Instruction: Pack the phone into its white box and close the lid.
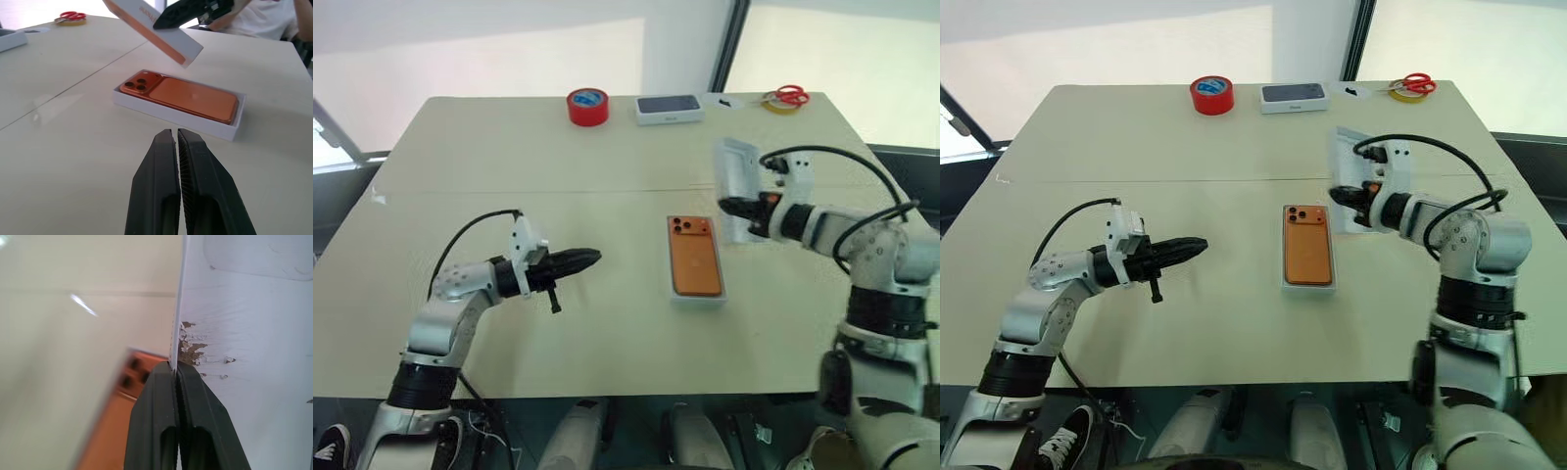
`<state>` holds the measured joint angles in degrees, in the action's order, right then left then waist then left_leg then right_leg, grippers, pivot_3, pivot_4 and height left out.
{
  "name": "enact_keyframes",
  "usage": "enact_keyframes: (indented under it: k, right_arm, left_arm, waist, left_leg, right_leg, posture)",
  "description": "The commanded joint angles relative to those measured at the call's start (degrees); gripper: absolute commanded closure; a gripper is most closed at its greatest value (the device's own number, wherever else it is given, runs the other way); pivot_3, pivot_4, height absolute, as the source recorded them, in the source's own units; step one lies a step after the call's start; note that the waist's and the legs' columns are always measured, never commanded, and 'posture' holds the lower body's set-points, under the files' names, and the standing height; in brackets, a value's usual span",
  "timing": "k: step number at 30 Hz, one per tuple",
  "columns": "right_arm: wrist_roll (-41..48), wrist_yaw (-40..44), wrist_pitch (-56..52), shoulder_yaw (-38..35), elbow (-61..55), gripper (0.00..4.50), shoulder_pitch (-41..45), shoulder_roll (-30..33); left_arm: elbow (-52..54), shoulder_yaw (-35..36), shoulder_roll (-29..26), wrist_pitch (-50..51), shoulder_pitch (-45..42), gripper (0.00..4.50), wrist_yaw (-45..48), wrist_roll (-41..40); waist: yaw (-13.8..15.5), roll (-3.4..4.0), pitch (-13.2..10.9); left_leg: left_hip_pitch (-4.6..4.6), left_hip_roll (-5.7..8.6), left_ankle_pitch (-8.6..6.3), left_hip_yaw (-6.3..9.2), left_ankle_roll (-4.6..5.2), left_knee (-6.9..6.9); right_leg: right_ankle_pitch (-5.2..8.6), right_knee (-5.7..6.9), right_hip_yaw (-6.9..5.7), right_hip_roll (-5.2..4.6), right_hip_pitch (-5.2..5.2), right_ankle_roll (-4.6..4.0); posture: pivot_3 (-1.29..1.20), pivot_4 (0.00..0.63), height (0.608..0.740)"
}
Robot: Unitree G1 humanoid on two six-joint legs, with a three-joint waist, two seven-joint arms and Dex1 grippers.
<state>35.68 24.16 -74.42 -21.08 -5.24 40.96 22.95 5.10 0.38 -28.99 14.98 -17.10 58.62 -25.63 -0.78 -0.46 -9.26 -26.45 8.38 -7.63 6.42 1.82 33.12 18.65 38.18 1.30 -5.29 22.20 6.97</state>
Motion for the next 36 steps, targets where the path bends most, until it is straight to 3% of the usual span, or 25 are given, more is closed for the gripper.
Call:
enact_keyframes:
  k: [1,7,11,16,23,36]
  right_arm:
    - [8.8,-2.36,0.04,-5.64,-6.19,4.5,2.82,-7.57]
    - [22.22,-14.91,-8.56,-13.11,-7.8,4.5,2.52,-25.22]
    - [29.18,-18.43,-15.36,-13.24,-10.67,4.5,-1.75,-28.89]
    - [42.24,-25.18,-18.08,-7.56,-6.75,4.5,-8.45,-24.61]
    - [48.44,-33.64,-15.34,-4.76,2.48,4.5,-7.21,-20.37]
    - [45.14,-30.95,-8.06,0.3,9.17,4.5,-7.46,-11.24]
  left_arm:
    - [1.99,0.76,0.86,2.27,-0.92,4.35,-1.76,-2.11]
    - [2.91,0.38,3.05,2.39,-1.72,4.35,-5.38,-1.02]
    - [4.15,-0.45,2.82,2.25,-1.3,4.35,-4.99,-1.01]
    - [4.77,-1.69,2.68,-0.98,0.23,4.35,-4.16,0.8]
    - [0.86,-5.72,5.35,-5.82,-0.51,4.35,-5.02,5.39]
    - [-12.75,-11.31,14.25,-13.38,-6.23,4.35,-7.86,12.21]
  waist:
    - [0.03,0.0,0.0]
    - [-0.06,0.03,0.03]
    - [0.08,0.05,0.03]
    - [-0.11,0.08,0.07]
    - [-0.33,0.12,0.07]
    - [0.07,0.09,0.11]
  left_leg:
    - [0.0,0.0,0.0,0.01,0.0,0.0]
    - [0.03,-0.01,0.04,0.01,-0.08,-0.03]
    - [0.02,0.0,0.04,0.02,-0.11,-0.06]
    - [0.07,0.0,-0.02,-0.02,-0.21,-0.1]
    - [0.07,-0.05,0.02,-0.03,-0.16,-0.13]
    - [0.06,-0.05,0.07,-0.02,-0.06,-0.08]
  right_leg:
    - [0.0,0.0,-0.01,0.0,0.0,0.0]
    - [-0.01,0.1,0.03,0.06,0.05,-0.02]
    - [-0.01,0.1,0.03,0.07,0.07,-0.04]
    - [-0.05,0.09,0.07,0.07,0.07,-0.12]
    - [-0.05,0.09,0.1,0.08,0.11,-0.13]
    - [-0.05,0.04,0.07,0.08,0.04,-0.12]
  posture:
    - [0.0,0.15,0.736]
    - [0.0,0.15,0.736]
    - [0.0,0.15,0.736]
    - [0.0,0.15,0.736]
    - [0.0,0.15,0.736]
    - [0.0,0.15,0.736]
